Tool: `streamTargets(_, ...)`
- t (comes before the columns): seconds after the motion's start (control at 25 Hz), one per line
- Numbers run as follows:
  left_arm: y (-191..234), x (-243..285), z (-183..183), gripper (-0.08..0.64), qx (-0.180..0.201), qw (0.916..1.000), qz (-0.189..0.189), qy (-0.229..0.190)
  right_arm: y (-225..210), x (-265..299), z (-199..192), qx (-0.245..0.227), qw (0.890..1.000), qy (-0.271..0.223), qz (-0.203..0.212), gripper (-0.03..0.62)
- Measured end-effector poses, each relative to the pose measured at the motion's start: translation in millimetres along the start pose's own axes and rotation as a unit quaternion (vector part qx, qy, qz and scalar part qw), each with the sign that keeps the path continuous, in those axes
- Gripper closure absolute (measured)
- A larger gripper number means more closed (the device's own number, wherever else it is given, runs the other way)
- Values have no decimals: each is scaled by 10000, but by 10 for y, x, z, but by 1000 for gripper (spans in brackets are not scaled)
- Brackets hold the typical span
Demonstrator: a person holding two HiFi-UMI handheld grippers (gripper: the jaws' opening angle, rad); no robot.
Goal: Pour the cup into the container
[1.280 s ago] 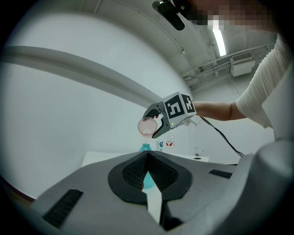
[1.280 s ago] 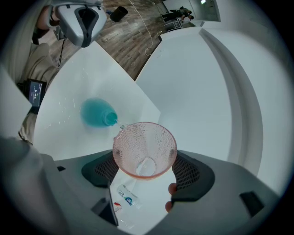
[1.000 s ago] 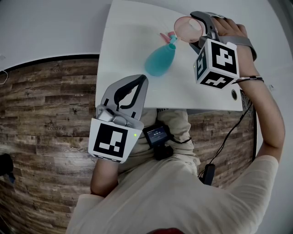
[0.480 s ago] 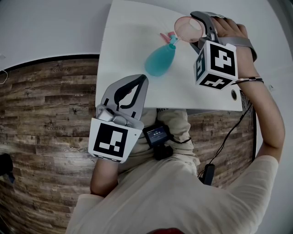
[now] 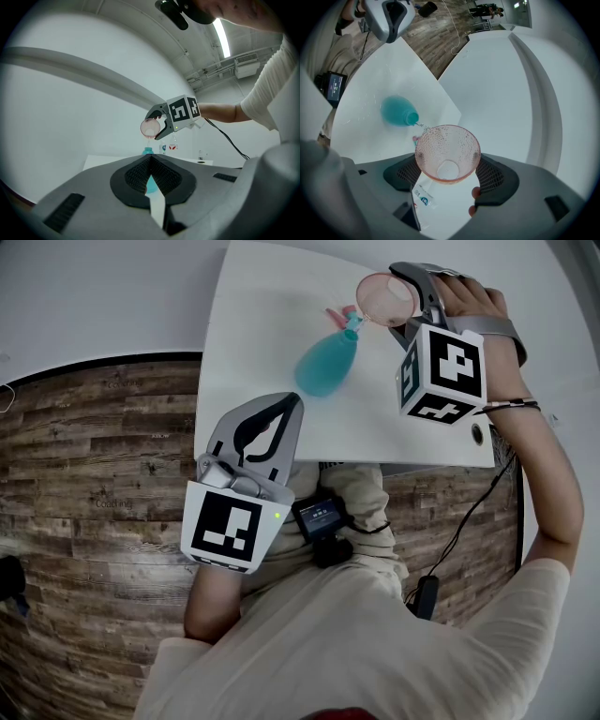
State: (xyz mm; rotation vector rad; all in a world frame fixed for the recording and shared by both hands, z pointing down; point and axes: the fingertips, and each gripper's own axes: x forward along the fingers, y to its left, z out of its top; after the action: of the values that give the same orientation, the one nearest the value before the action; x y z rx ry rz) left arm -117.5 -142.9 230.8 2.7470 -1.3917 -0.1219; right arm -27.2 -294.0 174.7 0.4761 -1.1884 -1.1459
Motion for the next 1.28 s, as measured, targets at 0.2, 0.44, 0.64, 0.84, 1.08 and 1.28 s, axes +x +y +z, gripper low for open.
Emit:
streamTargets(0.2,-8,1,1,549,-12,10000,-5,4,-4,-17,-14,-35,10000,39,-28,221)
streamTargets(0.44,-15,11,6,549,30,10000,-17,-12,-12,-22,-8,-87,9999,49,-69,221)
streamTargets(0.64,-14,-1,13,549,30,10000,-4,-8,-43,-49,8,-172,9997,71,-172,221)
streamTargets(0.84,-18,-3,28,549,44,10000,-9,-20,-47,-70,47,-280,9992,78,-256,221)
streamTargets(1.08,-13,-13,41,549,47,10000,0,-45,-14,-34,80,-459,9983,137,-336,221)
streamTargets(1.28,-13,-16,50,549,62,10000,-6,-56,-11,-13,84,-620,9969,217,-442,221)
